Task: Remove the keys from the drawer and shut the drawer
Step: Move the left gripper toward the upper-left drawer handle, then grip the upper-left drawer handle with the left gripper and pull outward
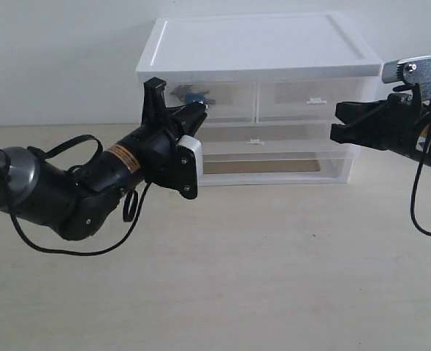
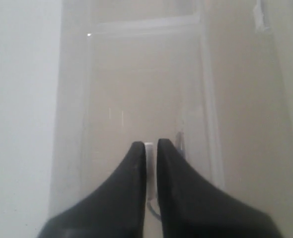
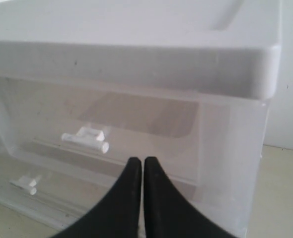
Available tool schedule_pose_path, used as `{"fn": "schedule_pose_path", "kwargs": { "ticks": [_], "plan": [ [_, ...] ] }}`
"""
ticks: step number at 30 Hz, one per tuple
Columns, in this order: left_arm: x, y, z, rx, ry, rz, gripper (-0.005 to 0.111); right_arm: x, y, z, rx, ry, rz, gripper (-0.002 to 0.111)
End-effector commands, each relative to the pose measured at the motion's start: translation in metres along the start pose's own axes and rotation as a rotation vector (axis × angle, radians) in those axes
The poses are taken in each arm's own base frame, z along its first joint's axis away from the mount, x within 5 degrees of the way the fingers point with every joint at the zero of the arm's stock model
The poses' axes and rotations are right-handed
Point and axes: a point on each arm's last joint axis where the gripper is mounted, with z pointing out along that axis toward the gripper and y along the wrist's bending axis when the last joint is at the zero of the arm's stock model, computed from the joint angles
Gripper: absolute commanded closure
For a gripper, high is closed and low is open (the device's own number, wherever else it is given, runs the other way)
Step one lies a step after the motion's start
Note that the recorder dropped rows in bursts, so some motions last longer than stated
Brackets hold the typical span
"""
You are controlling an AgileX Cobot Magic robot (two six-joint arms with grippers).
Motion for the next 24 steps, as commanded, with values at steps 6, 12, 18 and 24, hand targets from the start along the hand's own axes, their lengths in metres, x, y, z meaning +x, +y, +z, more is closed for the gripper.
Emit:
{"fn": "schedule_pose_path", "kwargs": {
  "ticks": [6, 12, 18, 24],
  "plan": [
    [-0.029, 0.001, -0.026, -0.012, 0.003, 0.039, 0.102, -0.001, 0.001, 0.001, 0.000, -0.002, -0.005, 0.108],
    [-0.022, 0.018, -0.028, -0.060, 0.055, -0.142, 0.099, 0.000, 0.000, 0.001, 0.001, 0.007, 0.015, 0.108],
    [-0.016, 0.016, -0.017, 0.038, 0.066, -0.167, 0.059, 0.000, 0.000, 0.001, 0.001, 0.008, 0.016, 0.108],
    [-0.014, 0.024, -0.004, 0.043, 0.071, -0.121, 0.073, 0.000, 0.000, 0.001, 0.001, 0.008, 0.016, 0.108]
  ]
}}
